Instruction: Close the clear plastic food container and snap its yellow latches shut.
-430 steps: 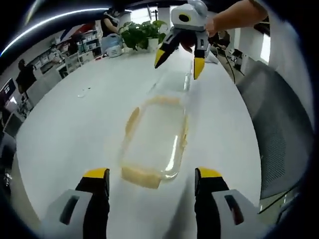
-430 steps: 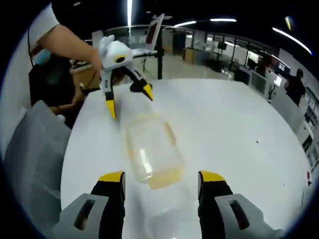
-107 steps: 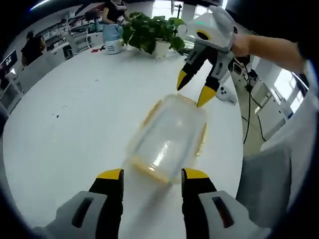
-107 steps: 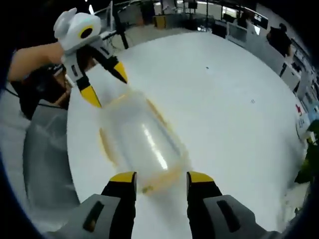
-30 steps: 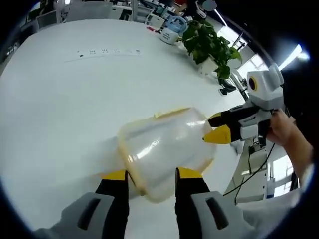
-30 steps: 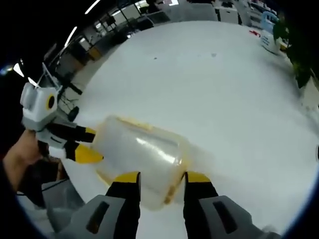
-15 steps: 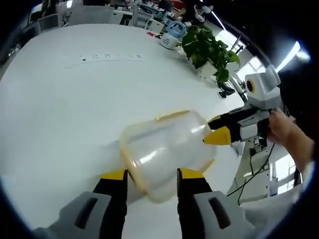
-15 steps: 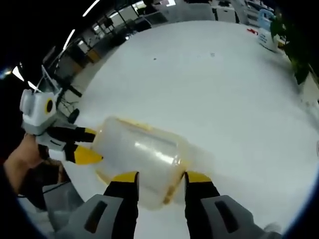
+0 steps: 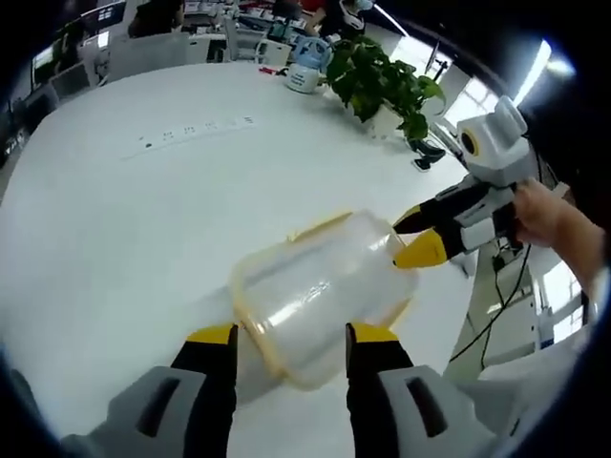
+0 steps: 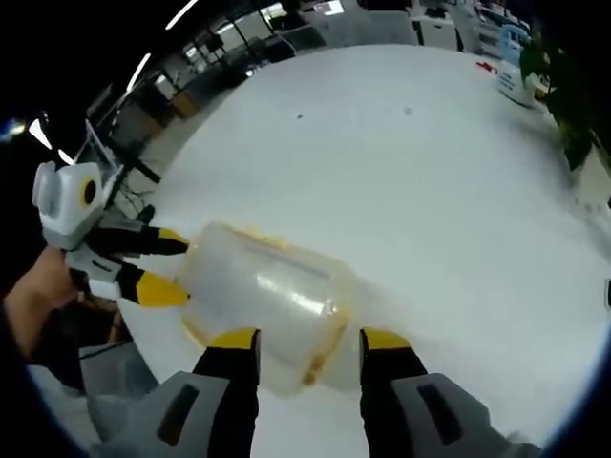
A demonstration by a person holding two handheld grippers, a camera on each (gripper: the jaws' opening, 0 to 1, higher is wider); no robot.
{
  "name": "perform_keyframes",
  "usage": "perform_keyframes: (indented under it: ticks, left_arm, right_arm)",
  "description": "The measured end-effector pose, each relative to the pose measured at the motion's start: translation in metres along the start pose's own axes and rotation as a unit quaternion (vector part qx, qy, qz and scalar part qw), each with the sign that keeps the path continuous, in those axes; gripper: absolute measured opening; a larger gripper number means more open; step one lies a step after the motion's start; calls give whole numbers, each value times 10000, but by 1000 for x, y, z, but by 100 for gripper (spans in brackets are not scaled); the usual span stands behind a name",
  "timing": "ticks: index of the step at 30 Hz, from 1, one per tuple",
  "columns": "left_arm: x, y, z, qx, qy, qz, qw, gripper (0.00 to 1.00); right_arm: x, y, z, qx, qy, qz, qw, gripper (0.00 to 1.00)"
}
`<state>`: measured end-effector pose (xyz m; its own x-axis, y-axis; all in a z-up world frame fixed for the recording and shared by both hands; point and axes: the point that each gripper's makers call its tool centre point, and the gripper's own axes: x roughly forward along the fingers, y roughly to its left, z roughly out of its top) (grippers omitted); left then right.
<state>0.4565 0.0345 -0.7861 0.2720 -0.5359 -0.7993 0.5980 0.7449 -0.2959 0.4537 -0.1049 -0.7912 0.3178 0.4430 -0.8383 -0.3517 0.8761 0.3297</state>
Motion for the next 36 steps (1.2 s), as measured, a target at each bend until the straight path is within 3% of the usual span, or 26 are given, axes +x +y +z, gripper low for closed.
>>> perform_keyframes:
  ticks: [4, 6, 13, 24, 30, 36]
  left_arm:
    - [-2, -2, 0, 146, 64, -57, 9999, 46]
    - [-6, 3, 1, 431, 140, 57, 9990, 47]
    - [-12, 1, 7, 660, 119, -104, 9977, 47]
    - [-17, 0, 10, 913, 200, -191, 9954, 47]
    - [-16, -6, 10, 1217, 297, -316, 9916, 46]
    - [-17, -16, 10, 1470, 396, -572, 9867, 43]
  right_arm:
    - [-4, 4, 5, -378, -51, 61, 9993, 45]
    - [-5, 4, 8, -560, -87, 32, 9984, 48]
    - [-8, 6, 9, -1071, 36, 41, 9942, 45]
    - [-9, 11, 6, -1393, 264, 188, 9897, 41]
    - [-12, 13, 3, -1660, 501, 244, 9846, 37]
    - [-11, 24, 1, -2264, 586, 413, 9714, 38]
